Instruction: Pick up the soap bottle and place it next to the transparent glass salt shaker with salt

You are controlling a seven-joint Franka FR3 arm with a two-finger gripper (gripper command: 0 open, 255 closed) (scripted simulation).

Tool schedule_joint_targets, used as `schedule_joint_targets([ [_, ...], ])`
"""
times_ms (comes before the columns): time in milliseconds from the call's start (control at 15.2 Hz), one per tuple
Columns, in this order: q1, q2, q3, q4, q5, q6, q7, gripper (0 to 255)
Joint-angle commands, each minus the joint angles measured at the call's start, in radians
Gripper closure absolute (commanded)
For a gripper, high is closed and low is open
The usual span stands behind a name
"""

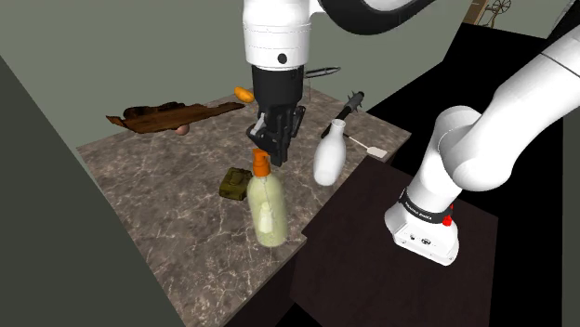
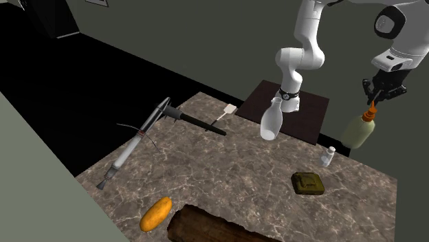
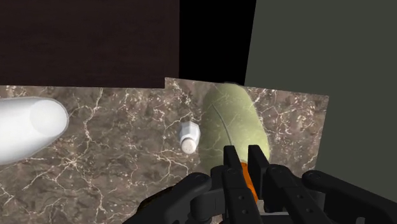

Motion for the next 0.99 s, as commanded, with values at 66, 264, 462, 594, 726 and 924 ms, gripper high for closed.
schedule_joint_targets([
  [66, 0.001, 0.007, 0.005, -0.034, 0.002, 0.041, -0.003, 255],
  [264, 0.002, 0.015, 0.011, -0.067, 0.004, 0.083, -0.005, 255],
  [462, 0.003, 0.026, 0.017, -0.099, 0.006, 0.125, -0.007, 255],
  [594, 0.004, 0.034, 0.021, -0.119, 0.007, 0.153, -0.008, 255],
  [726, 0.004, 0.044, 0.026, -0.138, 0.007, 0.181, -0.009, 255],
  [924, 0.004, 0.060, 0.032, -0.165, 0.008, 0.224, -0.010, 255],
])
